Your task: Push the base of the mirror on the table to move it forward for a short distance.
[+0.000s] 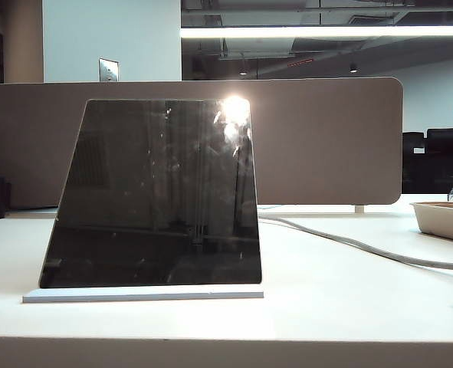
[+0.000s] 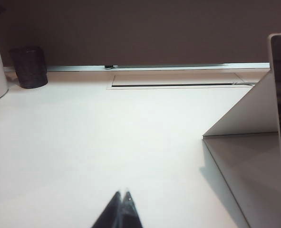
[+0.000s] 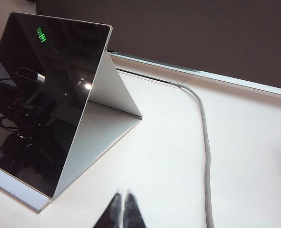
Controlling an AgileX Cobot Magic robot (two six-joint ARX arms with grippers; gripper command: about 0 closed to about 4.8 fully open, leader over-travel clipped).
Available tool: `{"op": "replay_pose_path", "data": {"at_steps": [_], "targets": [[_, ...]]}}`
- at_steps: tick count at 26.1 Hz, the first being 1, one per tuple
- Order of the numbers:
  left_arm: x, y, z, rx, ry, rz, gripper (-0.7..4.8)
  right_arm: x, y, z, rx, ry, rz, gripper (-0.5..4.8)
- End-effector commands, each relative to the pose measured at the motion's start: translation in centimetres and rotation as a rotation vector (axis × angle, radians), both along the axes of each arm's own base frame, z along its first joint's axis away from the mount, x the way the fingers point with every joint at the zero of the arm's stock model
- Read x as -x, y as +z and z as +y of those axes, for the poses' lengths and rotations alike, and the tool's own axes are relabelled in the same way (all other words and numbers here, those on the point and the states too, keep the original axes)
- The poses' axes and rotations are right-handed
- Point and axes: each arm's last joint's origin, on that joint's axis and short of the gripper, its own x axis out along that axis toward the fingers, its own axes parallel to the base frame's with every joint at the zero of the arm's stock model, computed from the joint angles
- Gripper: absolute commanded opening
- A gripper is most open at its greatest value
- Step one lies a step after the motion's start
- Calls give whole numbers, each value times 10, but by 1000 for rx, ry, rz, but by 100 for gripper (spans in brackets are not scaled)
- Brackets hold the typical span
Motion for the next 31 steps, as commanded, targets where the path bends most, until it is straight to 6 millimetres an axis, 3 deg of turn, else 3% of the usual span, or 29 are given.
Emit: {"op": "replay_pose_path", "data": {"at_steps": [1, 13, 16, 18, 21, 25, 28, 31], "targets": [[0, 1, 0, 0, -5, -6, -2, 0, 2, 0, -5, 1, -13, 22], [-1, -1, -2, -1, -24, 31, -2, 0, 2, 0, -5, 1, -13, 22], [-2, 9, -5, 52, -40, 45, -2, 0, 2, 0, -5, 1, -13, 22], [-5, 22, -12, 135, -128, 118, -2, 0, 2, 0, -5, 1, -13, 22], [-11, 43, -28, 180, -417, 305, -2, 0, 2, 0, -5, 1, -13, 22], [-9, 58, -42, 267, -617, 548, -2, 0, 2, 0, -5, 1, -13, 22], [-12, 56, -53, 305, -701, 636, -2, 0, 2, 0, -5, 1, -13, 22], [-23, 41, -70, 306, -721, 792, -2, 0, 2, 0, -5, 1, -13, 22]]}}
